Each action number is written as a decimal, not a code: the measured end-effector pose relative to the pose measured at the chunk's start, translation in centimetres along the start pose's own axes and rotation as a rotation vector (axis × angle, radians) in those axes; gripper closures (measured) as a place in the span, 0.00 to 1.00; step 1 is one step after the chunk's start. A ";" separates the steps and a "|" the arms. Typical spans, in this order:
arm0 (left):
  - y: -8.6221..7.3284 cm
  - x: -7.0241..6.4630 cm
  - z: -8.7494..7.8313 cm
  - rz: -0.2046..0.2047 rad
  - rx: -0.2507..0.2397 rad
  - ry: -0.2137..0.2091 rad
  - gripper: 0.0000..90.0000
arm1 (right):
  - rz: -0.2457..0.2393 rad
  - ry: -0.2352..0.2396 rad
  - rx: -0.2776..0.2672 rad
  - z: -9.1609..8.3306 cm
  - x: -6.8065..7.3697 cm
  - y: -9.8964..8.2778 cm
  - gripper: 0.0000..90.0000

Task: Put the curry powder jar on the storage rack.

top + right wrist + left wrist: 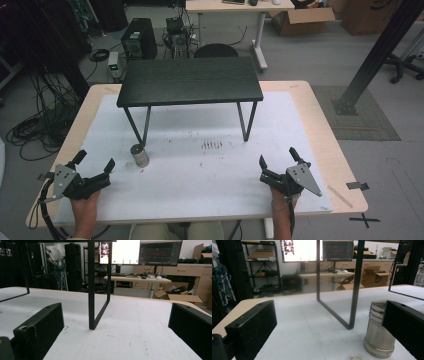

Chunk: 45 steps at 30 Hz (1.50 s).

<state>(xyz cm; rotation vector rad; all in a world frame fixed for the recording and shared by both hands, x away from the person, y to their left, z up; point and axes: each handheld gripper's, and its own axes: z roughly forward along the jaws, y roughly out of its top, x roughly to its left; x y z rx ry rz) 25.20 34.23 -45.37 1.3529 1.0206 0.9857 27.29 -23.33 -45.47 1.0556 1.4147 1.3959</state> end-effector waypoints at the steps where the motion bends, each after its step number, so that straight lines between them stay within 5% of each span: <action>1: 0.0 0.0 0.0 0.000 0.002 0.000 0.00 | 0.000 0.000 0.001 0.0 0.0 0.0 0.00; 18: 0.7 0.3 0.1 -0.012 -0.017 -0.005 0.00 | -0.002 0.001 0.002 0.0 0.0 0.0 0.00; 28: 3.2 -0.8 0.5 0.013 -0.058 -0.076 0.00 | -0.006 0.001 0.004 0.0 0.0 0.0 0.00; 45: 3.6 -3.4 2.5 0.031 0.002 -0.195 0.00 | -0.004 0.002 0.004 0.1 0.0 0.0 0.00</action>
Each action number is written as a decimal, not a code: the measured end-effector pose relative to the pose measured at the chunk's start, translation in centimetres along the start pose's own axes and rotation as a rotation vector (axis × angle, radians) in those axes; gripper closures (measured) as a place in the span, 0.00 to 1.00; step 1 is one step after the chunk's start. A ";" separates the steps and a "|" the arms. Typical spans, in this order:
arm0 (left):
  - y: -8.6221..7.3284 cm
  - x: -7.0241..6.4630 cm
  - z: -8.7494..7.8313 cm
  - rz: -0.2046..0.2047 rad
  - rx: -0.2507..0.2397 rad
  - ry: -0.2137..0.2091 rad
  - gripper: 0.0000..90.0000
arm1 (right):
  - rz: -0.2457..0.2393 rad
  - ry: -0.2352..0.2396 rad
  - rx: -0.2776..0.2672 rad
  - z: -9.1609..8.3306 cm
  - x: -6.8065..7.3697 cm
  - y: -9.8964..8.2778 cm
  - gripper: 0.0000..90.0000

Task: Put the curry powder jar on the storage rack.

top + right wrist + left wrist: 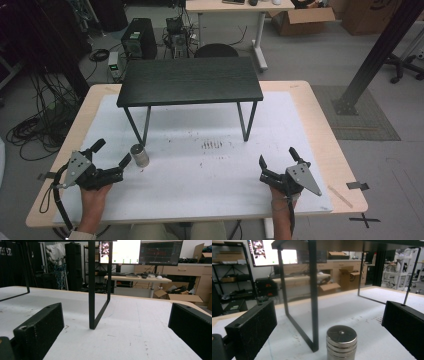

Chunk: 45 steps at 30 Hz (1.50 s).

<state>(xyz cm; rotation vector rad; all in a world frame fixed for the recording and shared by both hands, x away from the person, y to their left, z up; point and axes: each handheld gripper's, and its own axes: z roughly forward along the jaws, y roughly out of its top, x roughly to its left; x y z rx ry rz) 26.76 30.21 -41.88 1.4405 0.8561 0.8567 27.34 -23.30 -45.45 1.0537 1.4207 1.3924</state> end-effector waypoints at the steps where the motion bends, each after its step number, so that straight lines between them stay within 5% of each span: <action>1: -0.1 -0.2 0.3 0.001 0.012 -0.008 0.00 | 0.000 0.000 0.000 0.0 0.0 0.0 0.00; 26: -1.9 -1.3 3.4 0.020 0.148 -0.028 0.01 | 0.002 0.002 -0.002 0.0 0.0 0.0 0.00; 33: -2.5 -1.5 4.0 0.028 0.218 -0.041 0.02 | 0.004 0.005 -0.004 -0.1 0.0 0.0 0.00; 45: -2.6 -1.5 4.2 0.023 0.235 -0.043 0.14 | 0.002 0.005 -0.005 -0.1 0.0 0.0 0.00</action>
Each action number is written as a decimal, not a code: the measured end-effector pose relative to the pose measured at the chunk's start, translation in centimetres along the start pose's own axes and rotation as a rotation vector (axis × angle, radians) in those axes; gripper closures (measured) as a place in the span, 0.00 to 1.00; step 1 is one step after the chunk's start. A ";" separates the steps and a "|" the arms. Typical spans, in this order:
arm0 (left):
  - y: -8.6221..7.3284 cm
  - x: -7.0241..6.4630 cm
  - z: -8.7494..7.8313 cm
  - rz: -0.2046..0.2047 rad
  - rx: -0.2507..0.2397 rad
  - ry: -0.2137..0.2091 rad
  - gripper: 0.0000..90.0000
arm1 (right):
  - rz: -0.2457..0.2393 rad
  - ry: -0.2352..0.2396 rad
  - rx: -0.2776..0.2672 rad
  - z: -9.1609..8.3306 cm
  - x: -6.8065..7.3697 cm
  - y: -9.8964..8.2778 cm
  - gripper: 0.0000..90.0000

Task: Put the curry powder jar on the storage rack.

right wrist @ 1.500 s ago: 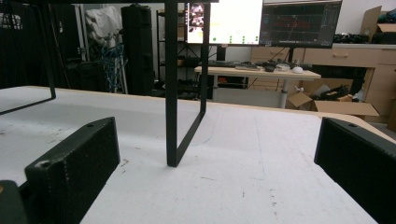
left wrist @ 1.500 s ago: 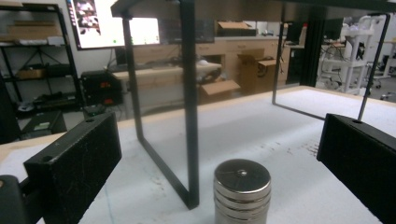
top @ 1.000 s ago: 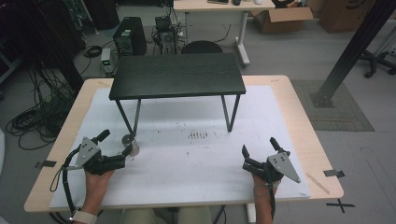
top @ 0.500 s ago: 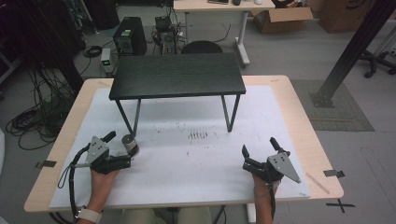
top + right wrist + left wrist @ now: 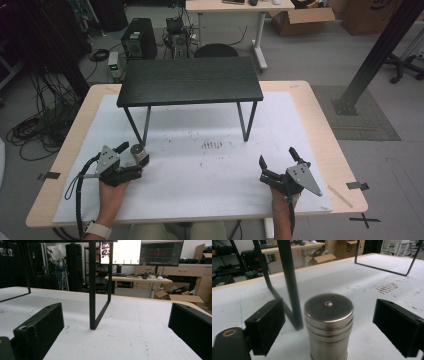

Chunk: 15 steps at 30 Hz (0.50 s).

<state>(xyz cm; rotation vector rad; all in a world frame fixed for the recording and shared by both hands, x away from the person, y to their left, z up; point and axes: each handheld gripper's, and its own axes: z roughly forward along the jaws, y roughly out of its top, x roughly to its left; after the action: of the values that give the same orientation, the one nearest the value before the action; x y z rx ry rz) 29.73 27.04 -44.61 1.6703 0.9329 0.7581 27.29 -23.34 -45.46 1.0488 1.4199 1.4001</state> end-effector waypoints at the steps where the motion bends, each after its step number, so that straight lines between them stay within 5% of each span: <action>1: 0.0 0.0 0.0 0.000 0.002 -0.002 0.16 | 0.000 0.000 -0.001 0.0 0.0 0.0 0.00; 15: 0.1 0.3 0.2 -0.015 0.016 -0.042 0.43 | 0.002 0.002 -0.002 0.0 0.0 0.0 0.00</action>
<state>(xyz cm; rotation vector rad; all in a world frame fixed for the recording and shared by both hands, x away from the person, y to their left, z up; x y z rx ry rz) 30.03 27.25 -44.59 1.6854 0.9233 0.7053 27.28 -23.37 -45.47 1.0477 1.4190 1.4044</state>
